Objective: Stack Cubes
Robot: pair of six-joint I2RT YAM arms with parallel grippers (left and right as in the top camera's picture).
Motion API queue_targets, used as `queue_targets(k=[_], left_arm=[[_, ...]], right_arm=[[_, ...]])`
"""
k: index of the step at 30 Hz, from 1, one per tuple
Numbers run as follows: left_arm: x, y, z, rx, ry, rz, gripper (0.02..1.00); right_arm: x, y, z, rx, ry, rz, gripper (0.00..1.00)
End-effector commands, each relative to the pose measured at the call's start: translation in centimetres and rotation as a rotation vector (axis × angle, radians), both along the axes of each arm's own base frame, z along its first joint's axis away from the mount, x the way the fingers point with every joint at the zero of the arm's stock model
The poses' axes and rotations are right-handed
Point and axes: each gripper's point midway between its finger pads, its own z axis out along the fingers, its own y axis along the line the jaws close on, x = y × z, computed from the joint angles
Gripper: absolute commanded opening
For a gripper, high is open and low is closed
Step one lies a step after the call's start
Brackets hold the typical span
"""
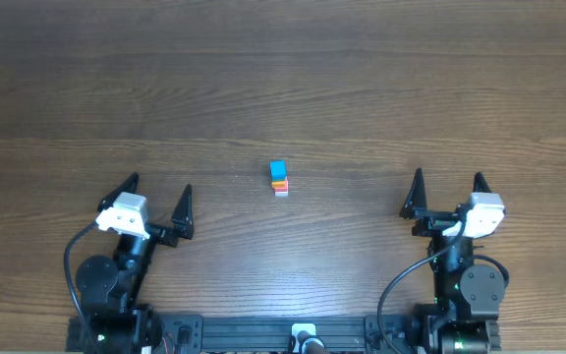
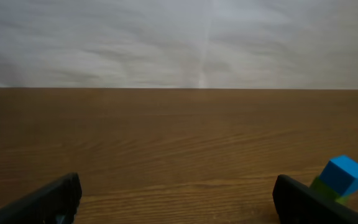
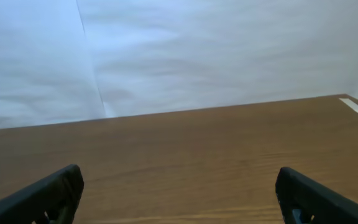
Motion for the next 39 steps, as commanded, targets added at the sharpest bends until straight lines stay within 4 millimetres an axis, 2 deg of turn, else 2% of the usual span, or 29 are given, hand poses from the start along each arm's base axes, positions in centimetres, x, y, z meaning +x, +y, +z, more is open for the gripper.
queue_targets(k=[1,9,12,39], left_arm=[[0.0,-0.2,-0.2,0.011,-0.002,-0.012,1.000],[0.0,-0.2,-0.2,0.011,-0.002,-0.012,1.000],[0.0,-0.2,-0.2,0.011,-0.002,-0.012,1.000],[0.0,-0.2,-0.2,0.011,-0.002,-0.012,1.000]], right_arm=[[0.5,-0.5,-2.7,-0.007,0.023,-0.027,0.991],[0.6,-0.5,-3.6,-0.006,0.049,-0.026,0.991],[0.5,-0.5,-5.0,-0.004,0.108,-0.025,0.991],[0.5,-0.5,-5.0,-0.004,0.106,-0.026,0.993]])
